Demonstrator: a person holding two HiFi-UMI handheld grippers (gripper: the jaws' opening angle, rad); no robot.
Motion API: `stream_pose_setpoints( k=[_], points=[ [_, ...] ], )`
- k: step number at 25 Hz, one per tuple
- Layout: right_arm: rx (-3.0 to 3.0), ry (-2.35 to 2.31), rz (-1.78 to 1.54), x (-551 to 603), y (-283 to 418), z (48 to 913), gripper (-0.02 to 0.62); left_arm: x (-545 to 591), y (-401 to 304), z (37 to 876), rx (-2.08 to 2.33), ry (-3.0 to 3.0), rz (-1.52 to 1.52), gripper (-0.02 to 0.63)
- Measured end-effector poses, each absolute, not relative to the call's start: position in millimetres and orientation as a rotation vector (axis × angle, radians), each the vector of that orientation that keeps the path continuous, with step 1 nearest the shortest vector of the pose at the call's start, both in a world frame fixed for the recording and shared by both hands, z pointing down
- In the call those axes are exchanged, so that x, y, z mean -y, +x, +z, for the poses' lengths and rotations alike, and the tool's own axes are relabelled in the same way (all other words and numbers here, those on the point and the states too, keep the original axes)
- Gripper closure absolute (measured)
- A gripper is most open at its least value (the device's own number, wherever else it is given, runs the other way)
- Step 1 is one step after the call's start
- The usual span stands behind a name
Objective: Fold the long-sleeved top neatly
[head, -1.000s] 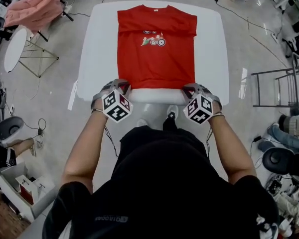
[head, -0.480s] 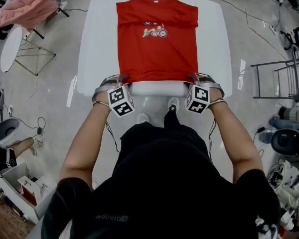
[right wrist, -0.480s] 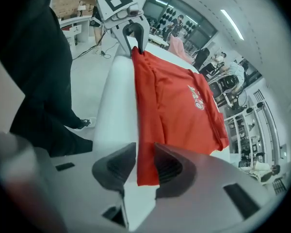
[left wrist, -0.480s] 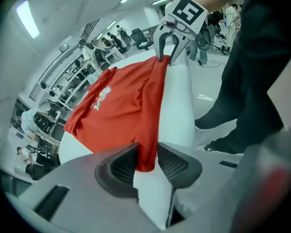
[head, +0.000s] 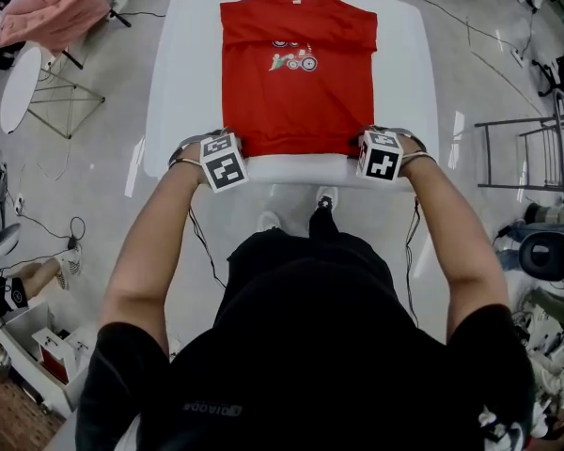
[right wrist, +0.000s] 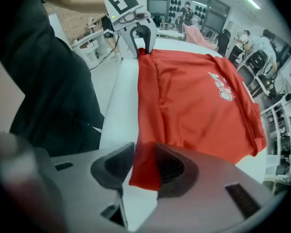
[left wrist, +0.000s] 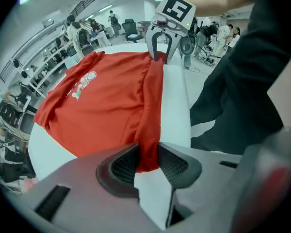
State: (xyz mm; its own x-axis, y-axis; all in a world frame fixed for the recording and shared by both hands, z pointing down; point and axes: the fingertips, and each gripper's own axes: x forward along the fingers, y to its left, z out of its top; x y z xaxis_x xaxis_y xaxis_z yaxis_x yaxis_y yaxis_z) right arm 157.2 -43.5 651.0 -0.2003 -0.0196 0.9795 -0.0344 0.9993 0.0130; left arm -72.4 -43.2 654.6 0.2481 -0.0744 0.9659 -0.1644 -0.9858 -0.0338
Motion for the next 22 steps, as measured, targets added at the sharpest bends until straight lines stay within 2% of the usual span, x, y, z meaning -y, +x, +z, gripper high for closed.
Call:
stream_pose_setpoints(
  k=[5,12,18,22],
  points=[
    [1.732,-0.028,0.05,52.0,155.7,650.1,0.518,48.4,-74.5,651.5,0.127,2.347,1.873,0.525],
    [1.776,0.049,-0.057,50.3,154.3,650.3,0.529,53.3,-75.4,651.7,0.253,2.479,1.85,0.562],
    [1.805,0.128,-0.285,42.0,165.0,649.9,0.565,49.9,-91.1,650.5,0.452,2.505,1.827,0.577],
    [1.836,0.189,-0.293,30.0,167.8,640.4,0.569,36.2,-105.6,643.6,0.47,2.51,1.827,0.58]
  ],
)
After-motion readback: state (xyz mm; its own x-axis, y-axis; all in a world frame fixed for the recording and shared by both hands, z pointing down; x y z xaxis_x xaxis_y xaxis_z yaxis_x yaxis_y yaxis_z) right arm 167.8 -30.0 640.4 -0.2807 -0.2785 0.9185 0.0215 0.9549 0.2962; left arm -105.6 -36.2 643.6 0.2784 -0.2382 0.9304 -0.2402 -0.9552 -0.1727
